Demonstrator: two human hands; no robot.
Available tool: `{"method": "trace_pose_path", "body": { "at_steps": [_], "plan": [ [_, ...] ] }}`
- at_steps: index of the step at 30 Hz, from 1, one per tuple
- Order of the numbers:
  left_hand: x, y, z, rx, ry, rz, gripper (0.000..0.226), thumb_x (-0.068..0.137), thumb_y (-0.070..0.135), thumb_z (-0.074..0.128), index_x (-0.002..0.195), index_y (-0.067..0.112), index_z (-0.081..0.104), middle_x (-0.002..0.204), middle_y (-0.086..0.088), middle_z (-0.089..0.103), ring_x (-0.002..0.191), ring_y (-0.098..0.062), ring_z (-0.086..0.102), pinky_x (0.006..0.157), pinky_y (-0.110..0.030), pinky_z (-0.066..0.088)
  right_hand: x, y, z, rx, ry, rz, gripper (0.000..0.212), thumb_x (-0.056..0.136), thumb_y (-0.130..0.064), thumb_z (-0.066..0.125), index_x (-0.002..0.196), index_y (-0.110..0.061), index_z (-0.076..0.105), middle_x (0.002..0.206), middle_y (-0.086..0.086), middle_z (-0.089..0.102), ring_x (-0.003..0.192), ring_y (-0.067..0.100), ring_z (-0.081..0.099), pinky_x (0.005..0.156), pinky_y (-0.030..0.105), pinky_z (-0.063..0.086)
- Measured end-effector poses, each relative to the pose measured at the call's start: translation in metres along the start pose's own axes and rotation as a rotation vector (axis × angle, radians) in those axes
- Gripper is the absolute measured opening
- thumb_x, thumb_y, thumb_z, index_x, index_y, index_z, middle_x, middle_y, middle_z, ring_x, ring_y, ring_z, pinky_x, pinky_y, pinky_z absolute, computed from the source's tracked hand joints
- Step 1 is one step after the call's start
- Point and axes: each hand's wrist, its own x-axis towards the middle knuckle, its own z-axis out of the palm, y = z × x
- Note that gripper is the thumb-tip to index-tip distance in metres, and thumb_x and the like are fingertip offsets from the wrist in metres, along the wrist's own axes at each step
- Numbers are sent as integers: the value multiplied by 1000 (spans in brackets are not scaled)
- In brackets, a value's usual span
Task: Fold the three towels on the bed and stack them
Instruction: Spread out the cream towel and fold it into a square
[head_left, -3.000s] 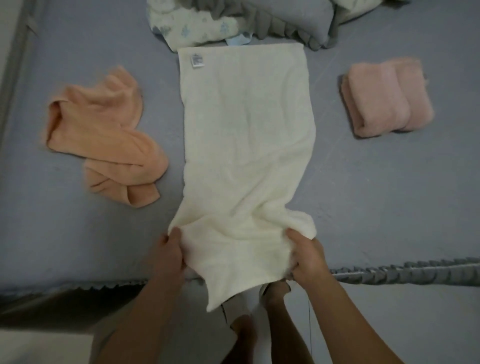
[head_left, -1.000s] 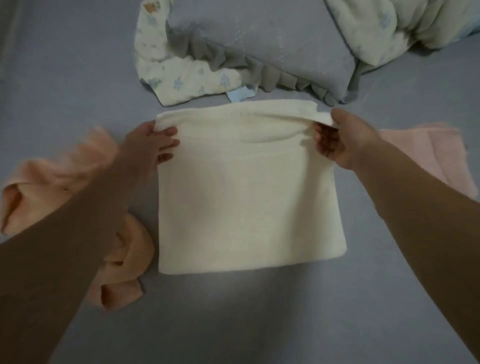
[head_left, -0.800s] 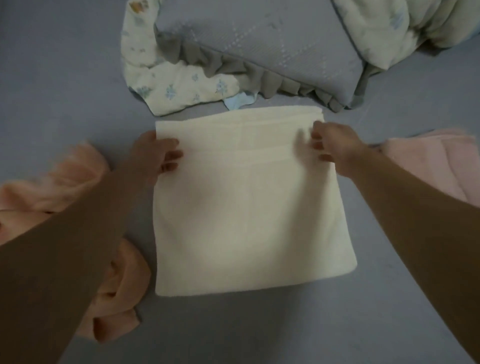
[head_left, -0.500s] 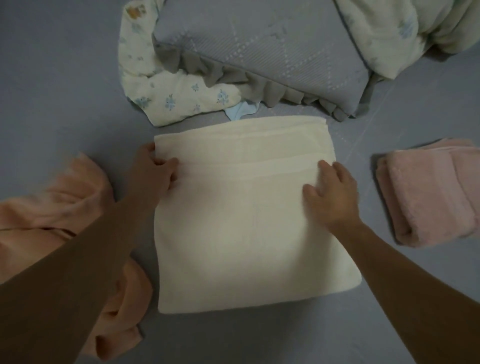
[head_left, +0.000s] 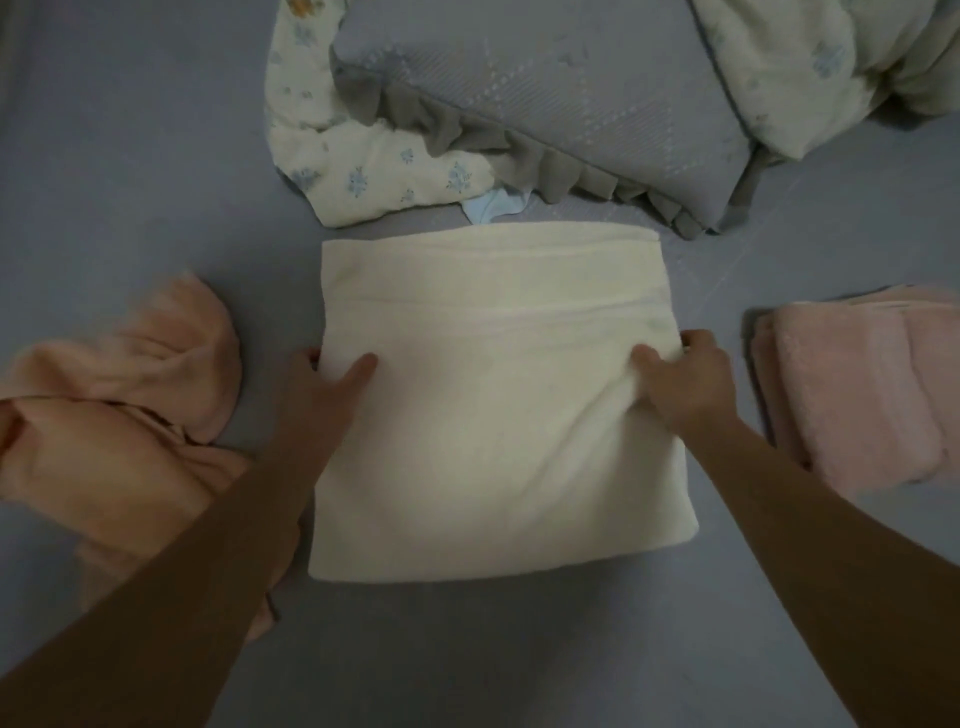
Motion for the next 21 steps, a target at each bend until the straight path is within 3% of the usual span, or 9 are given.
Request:
{"method": "trace_pose_path", "body": {
  "at_steps": [2, 5, 11, 14, 17, 19, 21],
  "plan": [
    [-21, -15, 0, 67, 16, -46, 64, 78, 52, 74, 122, 9, 53, 109, -1, 60, 96, -21, 58, 85, -35, 46, -18, 19, 1, 74, -8, 54, 53, 81, -57, 60, 113, -15, 52, 107, 7, 61, 94, 28, 57, 82, 35, 43],
    [-42, -35, -3, 65, -29, -90, 59, 78, 36, 78, 124, 6, 54, 112, -7, 62, 95, -23, 59, 80, -36, 47, -42, 50, 1, 159, -41, 118, 49, 78, -64, 59, 105, -25, 49, 89, -9, 54, 88, 21, 53, 78, 31, 37],
    [-80, -67, -3, 75, -76, -165, 48, 78, 9, 74, 123, 1, 60, 117, -22, 67, 105, -36, 65, 91, -51, 53, -71, 82, 7, 132, -114, 110, 29, 78, -28, 65, 100, -23, 46, 81, -9, 49, 83, 23, 51, 72, 31, 37],
    [-99, -65, -6, 163, -90, -191, 52, 81, 13, 73, 129, 0, 57, 124, -23, 64, 111, -37, 62, 94, -45, 51, -77, 79, 0, 159, -135, 98, 25, 81, -26, 64, 101, -23, 49, 91, -2, 54, 85, 22, 51, 74, 30, 38],
    [-122, -70, -18, 280, -225, -254, 59, 83, 18, 74, 134, 1, 50, 128, -21, 60, 112, -37, 60, 91, -41, 49, -88, 88, -15, 64, -216, 79, 30, 86, -27, 64, 111, -12, 60, 104, 8, 60, 88, 23, 52, 78, 32, 40],
    [-142, -76, -34, 184, -370, -424, 51, 84, 12, 75, 129, 3, 53, 111, -14, 66, 92, -32, 65, 75, -40, 54, -100, 95, -33, 37, -347, 144, 35, 88, -24, 66, 118, -6, 63, 108, 12, 62, 86, 24, 56, 76, 33, 45],
    [-161, -81, -53, 160, -561, -619, 41, 83, 8, 74, 122, 4, 58, 104, -14, 71, 90, -32, 67, 77, -45, 56, -113, 103, -56, 64, -533, 286, 28, 87, -20, 70, 113, -11, 62, 100, 9, 65, 78, 22, 60, 65, 32, 50]
  ]
}}
